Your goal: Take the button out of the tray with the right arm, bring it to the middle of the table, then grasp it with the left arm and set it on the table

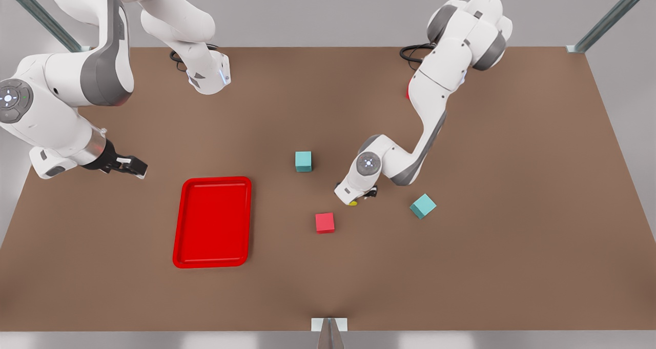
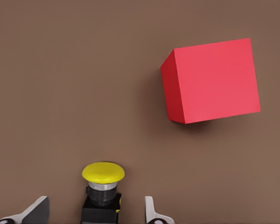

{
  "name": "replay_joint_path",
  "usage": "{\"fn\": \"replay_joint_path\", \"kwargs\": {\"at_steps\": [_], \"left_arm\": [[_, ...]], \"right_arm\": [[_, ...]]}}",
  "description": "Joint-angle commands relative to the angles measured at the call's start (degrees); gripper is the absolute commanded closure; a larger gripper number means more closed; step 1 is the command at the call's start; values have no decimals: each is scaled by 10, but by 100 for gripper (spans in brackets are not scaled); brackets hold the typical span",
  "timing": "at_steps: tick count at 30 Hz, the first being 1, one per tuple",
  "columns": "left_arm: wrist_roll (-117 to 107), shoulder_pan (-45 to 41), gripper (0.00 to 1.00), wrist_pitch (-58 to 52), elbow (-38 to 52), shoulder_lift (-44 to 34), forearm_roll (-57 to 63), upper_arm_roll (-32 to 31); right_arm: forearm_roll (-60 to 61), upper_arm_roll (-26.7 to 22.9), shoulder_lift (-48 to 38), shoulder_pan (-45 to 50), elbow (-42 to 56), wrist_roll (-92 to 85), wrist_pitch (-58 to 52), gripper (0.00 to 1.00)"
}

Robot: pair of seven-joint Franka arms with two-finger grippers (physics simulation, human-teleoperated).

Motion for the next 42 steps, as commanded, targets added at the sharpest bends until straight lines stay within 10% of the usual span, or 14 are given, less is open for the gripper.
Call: {"fn": "replay_joint_path", "kwargs": {"at_steps": [1,18,27,42], "left_arm": [[-89,0,0,19,0,5,2,0],[5,-4,0,21,2,26,0,-2],[13,-3,32,20,4,24,-1,-1],[13,-3,45,20,6,25,-3,0]], "right_arm": [[0,0,-1,-1,0,-109,-1,0],[3,1,-1,-2,1,-108,-1,0],[0,3,-2,-1,3,-107,-21,0],[-7,0,15,-4,4,-109,-14,0]]}}
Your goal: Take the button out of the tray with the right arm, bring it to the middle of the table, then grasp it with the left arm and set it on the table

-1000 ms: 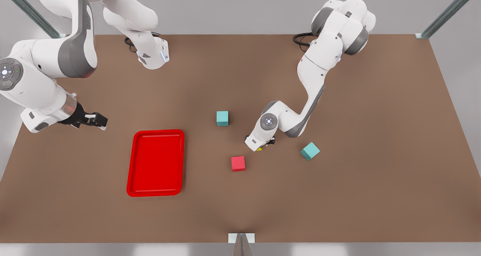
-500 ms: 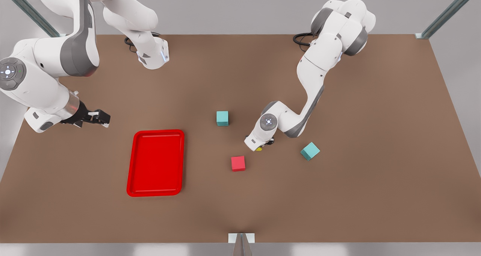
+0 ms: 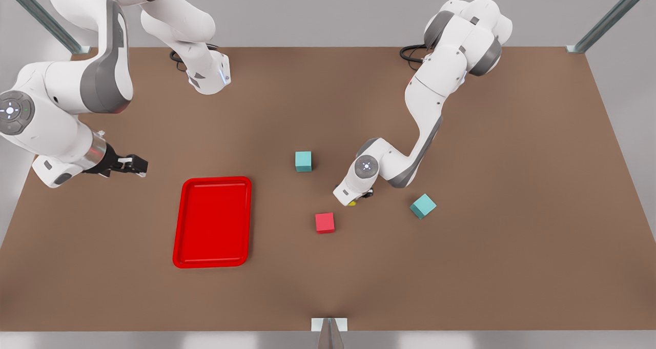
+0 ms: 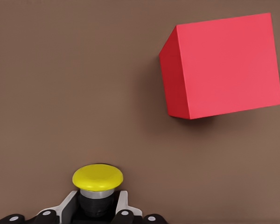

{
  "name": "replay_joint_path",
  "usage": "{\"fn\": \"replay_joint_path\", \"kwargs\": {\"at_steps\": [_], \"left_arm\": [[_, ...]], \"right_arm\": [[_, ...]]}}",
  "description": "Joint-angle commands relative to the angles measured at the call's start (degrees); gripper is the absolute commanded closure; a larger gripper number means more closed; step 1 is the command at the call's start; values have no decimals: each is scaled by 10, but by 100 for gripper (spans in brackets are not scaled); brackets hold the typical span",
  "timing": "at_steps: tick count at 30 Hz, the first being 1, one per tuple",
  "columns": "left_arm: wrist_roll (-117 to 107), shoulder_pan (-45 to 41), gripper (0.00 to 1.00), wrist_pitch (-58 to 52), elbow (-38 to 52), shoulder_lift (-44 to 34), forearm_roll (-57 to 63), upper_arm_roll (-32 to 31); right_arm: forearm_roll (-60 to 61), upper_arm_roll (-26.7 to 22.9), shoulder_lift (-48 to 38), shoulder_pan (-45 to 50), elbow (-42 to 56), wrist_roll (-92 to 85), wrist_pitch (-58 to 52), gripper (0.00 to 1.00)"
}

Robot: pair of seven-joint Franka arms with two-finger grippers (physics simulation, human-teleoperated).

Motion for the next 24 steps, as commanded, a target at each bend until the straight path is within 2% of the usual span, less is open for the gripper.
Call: {"fn": "replay_joint_path", "kwargs": {"at_steps": [1,24], "left_arm": [[7,0,45,-1,2,-1,1,0],[8,0,51,-3,7,4,0,3]], "right_arm": [[-1,0,0,0,0,-11,1,0],[-20,0,6,7,6,-8,28,0]]}}
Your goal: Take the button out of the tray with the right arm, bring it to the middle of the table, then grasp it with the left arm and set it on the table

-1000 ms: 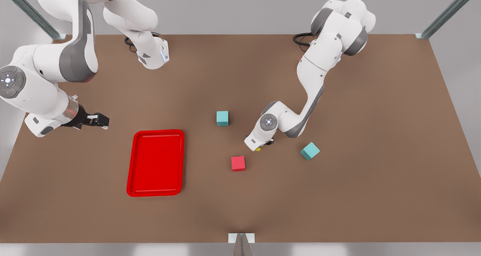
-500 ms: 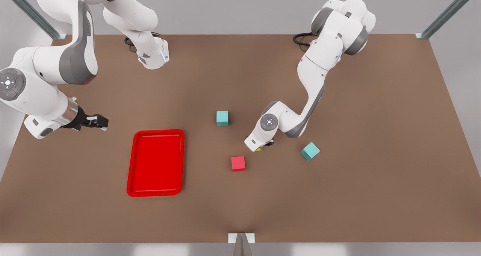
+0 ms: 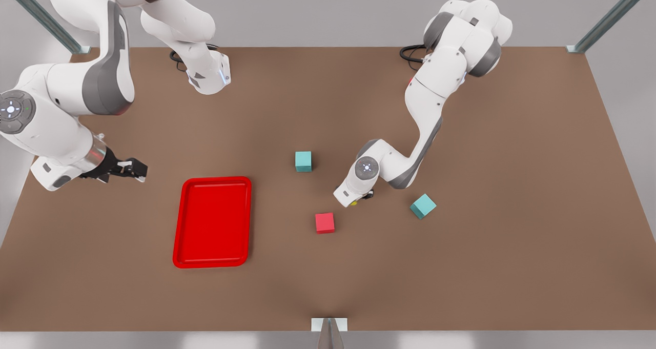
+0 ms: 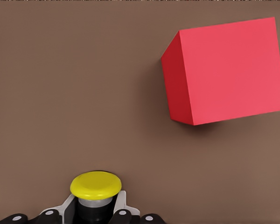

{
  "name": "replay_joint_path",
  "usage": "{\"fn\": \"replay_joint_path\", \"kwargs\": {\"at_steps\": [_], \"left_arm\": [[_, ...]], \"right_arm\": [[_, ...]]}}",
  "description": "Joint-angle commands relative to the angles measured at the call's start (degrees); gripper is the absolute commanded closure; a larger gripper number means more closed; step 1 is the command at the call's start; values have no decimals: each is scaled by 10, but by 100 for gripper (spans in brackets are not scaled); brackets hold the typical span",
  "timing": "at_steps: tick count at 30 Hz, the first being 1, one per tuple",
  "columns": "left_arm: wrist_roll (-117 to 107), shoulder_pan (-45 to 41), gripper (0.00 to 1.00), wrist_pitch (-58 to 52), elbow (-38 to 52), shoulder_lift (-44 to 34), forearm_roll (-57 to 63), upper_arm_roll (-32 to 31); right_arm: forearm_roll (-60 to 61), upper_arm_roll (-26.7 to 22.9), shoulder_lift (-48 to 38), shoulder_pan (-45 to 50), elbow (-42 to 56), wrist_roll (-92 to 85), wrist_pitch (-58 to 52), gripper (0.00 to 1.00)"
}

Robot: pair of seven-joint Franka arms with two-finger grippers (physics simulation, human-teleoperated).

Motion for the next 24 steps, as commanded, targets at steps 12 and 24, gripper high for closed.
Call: {"fn": "replay_joint_path", "kwargs": {"at_steps": [12,24], "left_arm": [[-1,0,51,-34,13,-54,-1,43],[-729,-307,52,-44,69,-56,188,473]], "right_arm": [[-11,0,0,-2,-1,-3,1,0],[-11,0,0,-3,-1,-3,0,0]]}}
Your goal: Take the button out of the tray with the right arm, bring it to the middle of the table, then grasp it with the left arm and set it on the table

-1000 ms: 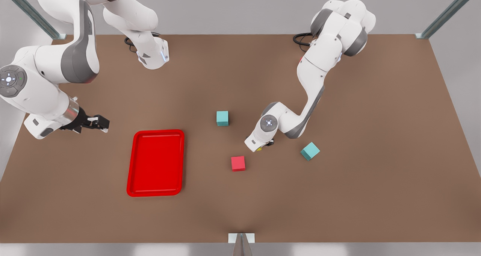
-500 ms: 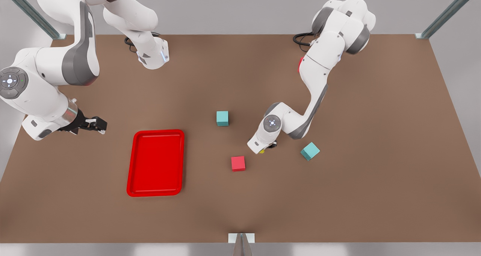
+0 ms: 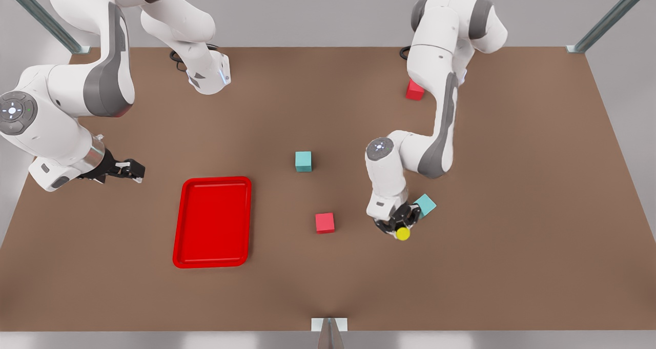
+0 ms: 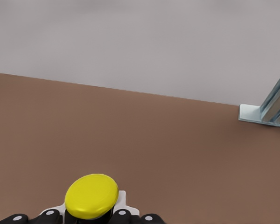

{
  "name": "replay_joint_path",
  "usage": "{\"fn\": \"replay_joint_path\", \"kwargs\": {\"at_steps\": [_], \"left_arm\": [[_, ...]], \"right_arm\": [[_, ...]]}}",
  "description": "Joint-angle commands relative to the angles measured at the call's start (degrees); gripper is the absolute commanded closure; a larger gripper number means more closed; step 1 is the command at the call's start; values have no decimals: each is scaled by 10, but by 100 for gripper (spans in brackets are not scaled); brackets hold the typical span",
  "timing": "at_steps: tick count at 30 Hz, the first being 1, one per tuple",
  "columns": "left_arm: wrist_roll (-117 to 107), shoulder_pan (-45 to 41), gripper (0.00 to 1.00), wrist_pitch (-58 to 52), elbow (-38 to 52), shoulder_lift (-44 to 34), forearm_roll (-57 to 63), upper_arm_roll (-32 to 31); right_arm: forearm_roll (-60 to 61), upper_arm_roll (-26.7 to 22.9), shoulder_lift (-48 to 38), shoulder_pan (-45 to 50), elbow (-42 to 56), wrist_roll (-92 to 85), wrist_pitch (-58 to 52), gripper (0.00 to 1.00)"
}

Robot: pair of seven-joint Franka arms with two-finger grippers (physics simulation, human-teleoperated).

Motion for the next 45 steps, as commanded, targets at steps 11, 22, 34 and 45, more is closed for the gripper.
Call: {"fn": "replay_joint_path", "kwargs": {"at_steps": [11,22,34,45], "left_arm": [[-766,-25,52,43,-15,74,197,-34],[-964,-21,52,17,-15,130,448,-29],[-995,-25,52,2,-15,189,493,-33],[-994,-30,0,1,-14,199,492,-34]], "right_arm": [[1,0,-1,0,0,-1,-2,0],[1,0,-1,1,-1,-1,-2,0],[1,0,-1,1,-1,-1,-2,0],[1,0,-1,1,-1,-1,-2,0]]}}
